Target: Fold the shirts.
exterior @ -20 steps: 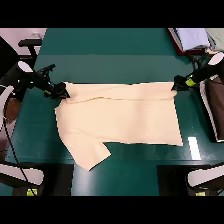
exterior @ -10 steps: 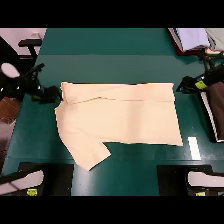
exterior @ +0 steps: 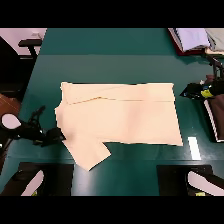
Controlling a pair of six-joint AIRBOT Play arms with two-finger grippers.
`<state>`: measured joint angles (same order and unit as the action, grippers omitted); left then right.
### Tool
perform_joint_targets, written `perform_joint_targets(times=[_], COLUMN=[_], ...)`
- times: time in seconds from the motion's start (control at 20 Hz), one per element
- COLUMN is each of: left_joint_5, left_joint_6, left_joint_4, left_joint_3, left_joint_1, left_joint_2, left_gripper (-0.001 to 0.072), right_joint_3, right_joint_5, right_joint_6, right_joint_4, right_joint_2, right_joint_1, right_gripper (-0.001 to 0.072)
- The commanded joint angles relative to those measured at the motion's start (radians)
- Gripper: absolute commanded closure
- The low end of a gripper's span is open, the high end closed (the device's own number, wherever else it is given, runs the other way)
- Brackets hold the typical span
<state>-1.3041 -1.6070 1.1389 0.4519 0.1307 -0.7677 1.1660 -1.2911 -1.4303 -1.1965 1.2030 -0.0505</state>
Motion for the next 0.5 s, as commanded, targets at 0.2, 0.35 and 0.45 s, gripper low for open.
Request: perform_joint_targets(times=[0.2,0.35,0.45], left_joint_5=[0.139,0.167,0.162], left_joint_6=[0.012,0.046,0.082], left_joint_4=[-0.132,-0.2,-0.226], left_joint_3=[-0.16,-0.168,-0.168], left_joint_1=[0.0,0.0,0.0], left_joint_2=[0.037,0.037,0.037], left_gripper=[0.0206,0.0357,0.0568], right_joint_3=[-0.013,-0.013,-0.013], right_joint_5=[0.009,0.008,0.005], right_joint_6=[0.0,0.0,0.0], right_joint_4=[0.001,0.001,0.001], right_joint_2=[-0.014,-0.014,-0.014], right_joint_1=[0.0,0.0,0.0], right_gripper=[0.0302,0.0302,0.0302])
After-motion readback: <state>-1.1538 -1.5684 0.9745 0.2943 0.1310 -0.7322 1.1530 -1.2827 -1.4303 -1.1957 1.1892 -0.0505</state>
